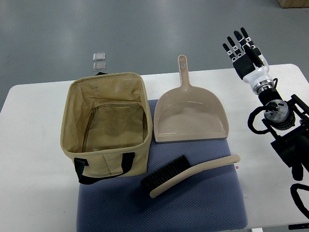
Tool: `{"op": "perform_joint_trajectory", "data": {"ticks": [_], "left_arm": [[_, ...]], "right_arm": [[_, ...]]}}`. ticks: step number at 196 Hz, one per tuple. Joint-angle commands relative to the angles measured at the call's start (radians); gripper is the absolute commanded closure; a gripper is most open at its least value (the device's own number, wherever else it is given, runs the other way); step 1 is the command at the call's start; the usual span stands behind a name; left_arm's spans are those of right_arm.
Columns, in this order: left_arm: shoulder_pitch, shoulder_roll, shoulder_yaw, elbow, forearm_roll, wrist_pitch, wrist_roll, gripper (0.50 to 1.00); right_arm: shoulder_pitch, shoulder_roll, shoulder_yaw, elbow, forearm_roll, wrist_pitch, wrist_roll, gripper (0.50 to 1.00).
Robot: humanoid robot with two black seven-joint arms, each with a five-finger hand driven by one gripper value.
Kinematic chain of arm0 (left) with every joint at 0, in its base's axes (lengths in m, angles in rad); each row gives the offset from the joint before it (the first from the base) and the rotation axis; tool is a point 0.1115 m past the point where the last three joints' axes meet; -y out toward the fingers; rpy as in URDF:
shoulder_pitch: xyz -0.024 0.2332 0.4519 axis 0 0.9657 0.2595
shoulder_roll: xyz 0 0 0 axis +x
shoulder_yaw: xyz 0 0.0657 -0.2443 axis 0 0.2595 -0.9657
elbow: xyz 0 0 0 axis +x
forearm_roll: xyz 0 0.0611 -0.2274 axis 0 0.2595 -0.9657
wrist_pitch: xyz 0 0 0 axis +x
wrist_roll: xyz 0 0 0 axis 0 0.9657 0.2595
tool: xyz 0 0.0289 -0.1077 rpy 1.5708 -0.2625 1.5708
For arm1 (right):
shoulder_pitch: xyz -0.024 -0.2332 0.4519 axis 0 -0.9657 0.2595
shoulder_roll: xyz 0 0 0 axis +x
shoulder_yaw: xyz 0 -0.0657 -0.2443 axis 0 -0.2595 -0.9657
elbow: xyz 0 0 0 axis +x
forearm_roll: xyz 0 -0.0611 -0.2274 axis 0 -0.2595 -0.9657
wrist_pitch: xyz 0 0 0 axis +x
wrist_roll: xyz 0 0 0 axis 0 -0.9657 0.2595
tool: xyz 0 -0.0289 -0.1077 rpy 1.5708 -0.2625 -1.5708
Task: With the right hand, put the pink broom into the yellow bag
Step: 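Move the right hand down toward the beige brush handle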
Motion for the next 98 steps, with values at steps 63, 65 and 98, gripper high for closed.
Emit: {"op": "perform_joint_trajectory", "data": {"ticks": [63, 65, 98], "left_arm": [[0.000, 0.000, 0.000, -0.006, -0.001, -0.005, -0.003, 0.500], [0.000, 0.000, 0.000, -0.008, -0.001, -0.005, -0.003, 0.500], [0.001, 0.000, 0.002, -0.013, 0.001, -0.008, -0.003, 0.500]], "right_arm": [[0.007, -0.007, -0.059, 0.002, -0.002, -0.005, 0.000, 0.572], [0.009, -0.007, -0.063, 0.002, -0.002, -0.005, 0.000, 0.572], [0.016, -0.060, -0.103, 0.021, -0.051, -0.008, -0.009, 0.572]]}}
